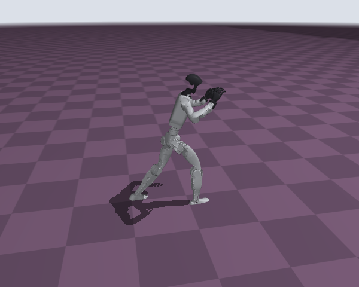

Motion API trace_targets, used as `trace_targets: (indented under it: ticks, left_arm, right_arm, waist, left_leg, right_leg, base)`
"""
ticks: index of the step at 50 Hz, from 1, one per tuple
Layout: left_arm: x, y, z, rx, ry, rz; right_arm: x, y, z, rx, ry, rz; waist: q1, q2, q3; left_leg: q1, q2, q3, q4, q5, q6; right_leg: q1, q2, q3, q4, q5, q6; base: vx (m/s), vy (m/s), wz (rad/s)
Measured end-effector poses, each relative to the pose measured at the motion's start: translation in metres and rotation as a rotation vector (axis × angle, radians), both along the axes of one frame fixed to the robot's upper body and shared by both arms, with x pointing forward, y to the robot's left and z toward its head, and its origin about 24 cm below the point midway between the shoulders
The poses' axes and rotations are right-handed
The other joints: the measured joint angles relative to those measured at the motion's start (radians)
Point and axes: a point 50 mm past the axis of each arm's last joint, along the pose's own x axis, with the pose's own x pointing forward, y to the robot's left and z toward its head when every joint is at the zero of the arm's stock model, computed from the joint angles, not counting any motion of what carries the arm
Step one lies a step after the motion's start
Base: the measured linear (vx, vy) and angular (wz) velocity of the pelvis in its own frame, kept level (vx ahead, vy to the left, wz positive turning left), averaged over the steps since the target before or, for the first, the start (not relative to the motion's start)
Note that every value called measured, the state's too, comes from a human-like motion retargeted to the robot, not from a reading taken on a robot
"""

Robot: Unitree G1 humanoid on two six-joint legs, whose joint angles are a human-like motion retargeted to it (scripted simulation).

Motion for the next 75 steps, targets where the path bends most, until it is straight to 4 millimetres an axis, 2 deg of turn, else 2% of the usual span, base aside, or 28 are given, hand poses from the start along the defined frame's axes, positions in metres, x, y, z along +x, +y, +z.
trace_targets:
  ticks: [1,3,5,7,8,10,11,14,18,22,27,30,33,35,38,40,42,45,47,50,52,55,57,60,62,67,71,75]
  left_arm:
    - [0.018,0.0,-0.023,-0.07,0.092,0.008]
    - [0.048,-0.011,-0.07,-0.157,0.269,0.005]
    - [0.061,-0.029,-0.115,-0.179,0.425,0.001]
    - [0.057,-0.042,-0.156,-0.178,0.572,0.004]
    - [0.051,-0.047,-0.175,-0.176,0.645,0.004]
    - [0.035,-0.056,-0.21,-0.184,0.784,-0.004]
    - [0.025,-0.059,-0.225,-0.196,0.849,-0.008]
    - [-0.006,-0.064,-0.266,-0.243,1.031,-0.013]
    - [-0.04,-0.061,-0.314,-0.329,1.271,0.016]
    - [-0.062,-0.051,-0.356,-0.361,1.518,0.072]
    - [-0.086,-0.039,-0.4,-0.388,1.8,0.167]
    - [-0.101,-0.035,-0.42,-0.425,1.939,0.258]
    - [-0.119,-0.032,-0.434,-0.471,2.047,0.353]
    - [-0.13,-0.035,-0.44,-0.517,2.095,0.391]
    - [-0.136,-0.048,-0.444,-0.562,2.117,0.356]
    - [-0.13,-0.06,-0.444,-0.518,2.111,0.278]
    - [-0.113,-0.072,-0.439,-0.381,2.077,0.171]
    - [-0.076,-0.087,-0.422,-0.137,1.946,0.021]
    - [-0.047,-0.094,-0.403,-0.049,1.809,-0.054]
    - [-0.009,-0.102,-0.368,-0.063,1.593,-0.138]
    - [0.008,-0.107,-0.345,-0.137,1.47,-0.179]
    - [0.023,-0.112,-0.319,-0.241,1.338,-0.23]
    - [0.027,-0.114,-0.31,-0.269,1.294,-0.253]
    - [0.025,-0.112,-0.308,-0.252,1.283,-0.259]
    - [0.02,-0.105,-0.314,-0.219,1.313,-0.227]
    - [-0.005,-0.073,-0.352,-0.201,1.484,-0.008]
    - [-0.049,-0.04,-0.393,-0.343,1.696,0.265]
    - [-0.117,-0.007,-0.426,-0.573,1.938,0.52]
  right_arm:
    - [0.018,-0.02,-0.034,0.147,0.183,0.011]
    - [0.04,-0.057,-0.115,0.482,0.515,-0.006]
    - [0.046,-0.073,-0.203,0.814,0.785,-0.057]
    - [0.039,-0.069,-0.276,1.058,0.991,-0.135]
    - [0.032,-0.062,-0.305,1.143,1.075,-0.174]
    - [0.019,-0.048,-0.343,1.224,1.203,-0.238]
    - [0.015,-0.043,-0.352,1.208,1.244,-0.258]
    - [0.016,-0.031,-0.362,1.093,1.328,-0.284]
    - [0.036,-0.02,-0.356,0.995,1.365,-0.249]
    - [0.058,-0.014,-0.344,0.97,1.349,-0.22]
    - [0.082,-0.019,-0.33,0.886,1.354,-0.202]
    - [0.098,-0.02,-0.329,0.832,1.403,-0.204]
    - [0.111,-0.017,-0.342,0.78,1.5,-0.252]
    - [0.116,-0.013,-0.359,0.753,1.594,-0.3]
    - [0.116,-0.01,-0.388,0.708,1.772,-0.399]
    - [0.111,-0.015,-0.405,0.643,1.883,-0.489]
    - [0.102,-0.027,-0.419,0.546,1.959,-0.598]
    - [0.084,-0.049,-0.433,0.445,1.996,-0.742]
    - [0.07,-0.063,-0.44,0.477,1.991,-0.788]
    - [0.047,-0.08,-0.45,0.614,1.975,-0.823]
    - [0.029,-0.088,-0.459,0.689,1.979,-0.854]
    - [-0.001,-0.097,-0.474,0.729,2.032,-0.918]
    - [-0.023,-0.1,-0.485,0.722,2.104,-0.951]
    - [-0.055,-0.1,-0.5,0.713,2.223,-0.972]
    - [-0.074,-0.096,-0.508,0.721,2.286,-0.964]
    - [-0.099,-0.08,-0.518,0.71,2.36,-0.9]
    - [-0.101,-0.067,-0.517,0.641,2.331,-0.864]
    - [-0.095,-0.059,-0.512,0.582,2.29,-0.825]
  waist:
    - [-0.01,-0.016,0.027]
    - [-0.002,-0.05,0.076]
    - [0.045,-0.088,0.118]
    - [0.108,-0.109,0.147]
    - [0.14,-0.111,0.157]
    - [0.193,-0.096,0.162]
    - [0.209,-0.083,0.158]
    - [0.235,-0.045,0.144]
    - [0.233,-0.022,0.128]
    - [0.268,-0.015,0.105]
    - [0.326,0.019,0.053]
    - [0.322,0.027,0.036]
    - [0.312,0.03,0.025]
    - [0.307,0.034,0.014]
    - [0.293,0.047,-0.008]
    - [0.279,0.059,-0.023]
    - [0.268,0.068,-0.035]
    - [0.263,0.072,-0.048]
    - [0.268,0.067,-0.052]
    - [0.28,0.05,-0.052]
    - [0.294,0.037,-0.051]
    - [0.311,0.011,-0.05]
    - [0.318,-0.011,-0.049]
    - [0.328,-0.047,-0.049]
    - [0.342,-0.069,-0.049]
    - [0.39,-0.121,-0.035]
    - [0.407,-0.16,0.0]
    - [0.399,-0.185,0.041]
  left_leg:
    - [0.021,-0.01,-0.007,-0.107,-0.022,-0.004]
    - [0.056,-0.041,-0.036,-0.285,-0.022,-0.006]
    - [0.077,-0.084,-0.074,-0.38,0.021,-0.005]
    - [0.066,-0.125,-0.095,-0.377,0.055,-0.01]
    - [0.054,-0.141,-0.099,-0.363,0.065,-0.011]
    - [0.024,-0.171,-0.106,-0.334,0.073,-0.003]
    - [0.01,-0.183,-0.112,-0.325,0.073,0.004]
    - [-0.036,-0.194,-0.134,-0.286,0.066,0.003]
    - [-0.06,-0.205,-0.181,-0.258,0.073,-0.003]
    - [-0.042,-0.219,-0.197,-0.271,0.088,0.014]
    - [-0.056,-0.194,-0.193,-0.253,0.084,0.013]
    - [-0.057,-0.183,-0.208,-0.235,0.077,0.014]
    - [-0.046,-0.171,-0.21,-0.22,0.075,0.02]
    - [-0.039,-0.16,-0.197,-0.221,0.079,0.026]
    - [-0.036,-0.142,-0.167,-0.238,0.09,0.025]
    - [-0.042,-0.131,-0.156,-0.248,0.098,0.018]
    - [-0.056,-0.125,-0.162,-0.248,0.105,0.013]
    - [-0.08,-0.125,-0.184,-0.238,0.108,0.015]
    - [-0.09,-0.128,-0.195,-0.232,0.108,0.019]
    - [-0.098,-0.135,-0.205,-0.231,0.116,0.019]
    - [-0.1,-0.131,-0.206,-0.227,0.122,0.013]
    - [-0.093,-0.133,-0.209,-0.23,0.132,0.011]
    - [-0.078,-0.142,-0.214,-0.244,0.141,0.012]
    - [-0.049,-0.16,-0.222,-0.275,0.158,0.008]
    - [-0.032,-0.168,-0.221,-0.294,0.167,0.002]
    - [-0.005,-0.175,-0.195,-0.316,0.175,-0.016]
    - [0.02,-0.194,-0.168,-0.329,0.181,-0.013]
    - [0.054,-0.22,-0.138,-0.375,0.201,-0.007]
  right_leg:
    - [-0.001,-0.024,-0.03,-0.05,0.044,0.0]
    - [0.02,-0.069,-0.077,-0.16,0.132,0.0]
    - [0.075,-0.106,-0.099,-0.261,0.208,0.0]
    - [0.14,-0.125,-0.091,-0.313,0.247,0.0]
    - [0.168,-0.129,-0.079,-0.321,0.251,0.0]
    - [0.203,-0.139,-0.055,-0.305,0.229,0.0]
    - [0.21,-0.151,-0.049,-0.282,0.206,0.0]
    - [0.225,-0.168,-0.039,-0.228,0.158,-0.012]
    - [0.271,-0.183,-0.013,-0.257,0.18,-0.018]
    - [0.325,-0.206,-0.051,-0.319,0.179,-0.03]
    - [0.325,-0.274,-0.245,-0.207,0.071,-0.064]
    - [0.323,-0.265,-0.162,-0.15,0.084,-0.038]
    - [0.349,-0.215,-0.065,-0.181,0.101,-0.028]
    - [0.366,-0.192,-0.06,-0.217,0.104,-0.041]
    - [0.384,-0.161,-0.072,-0.286,0.115,-0.043]
    - [0.396,-0.146,-0.078,-0.336,0.128,-0.03]
    - [0.408,-0.139,-0.089,-0.378,0.14,-0.018]
    - [0.421,-0.141,-0.11,-0.417,0.15,-0.01]
    - [0.425,-0.149,-0.122,-0.428,0.15,-0.008]
    - [0.428,-0.161,-0.134,-0.431,0.15,0.0]
    - [0.429,-0.157,-0.137,-0.432,0.157,0.0]
    - [0.432,-0.158,-0.138,-0.424,0.17,0.0]
    - [0.44,-0.168,-0.138,-0.418,0.178,0.0]
    - [0.456,-0.187,-0.138,-0.417,0.191,0.0]
    - [0.468,-0.192,-0.135,-0.426,0.203,0.0]
    - [0.49,-0.18,-0.116,-0.473,0.243,0.0]
    - [0.507,-0.184,-0.094,-0.493,0.229,0.0]
    - [0.493,-0.196,-0.076,-0.45,0.198,0.0]
  base:
    - [-1.1,0.05,1.76]
    - [-0.97,0.08,1.23]
    - [-0.79,0.16,0.59]
    - [-0.62,0.21,0.12]
    - [-0.53,0.26,0.01]
    - [-0.46,0.3,0.09]
    - [-0.4,0.3,0.29]
    - [-0.33,0.18,0.53]
    - [-0.22,0.06,0.7]
    - [-0.12,0.01,0.26]
    - [-0.03,-0.01,0.01]
    - [0.05,-0.1,0.2]
    - [0.12,-0.15,-0.09]
    - [0.13,-0.15,-0.46]
    - [0.11,-0.12,-0.48]
    - [0.08,-0.09,-0.21]
    - [0.03,-0.03,0.0]
    - [0.01,-0.02,0.26]
    - [-0.02,0.01,0.28]
    - [-0.05,0.04,0.2]
    - [-0.06,0.03,0.03]
    - [-0.05,0.06,0.03]
    - [-0.05,0.1,0.12]
    - [-0.05,0.13,0.13]
    - [-0.07,0.13,-0.02]
    - [-0.1,0.1,-0.3]
    - [-0.14,0.15,-0.36]
    - [-0.14,0.17,-0.43]
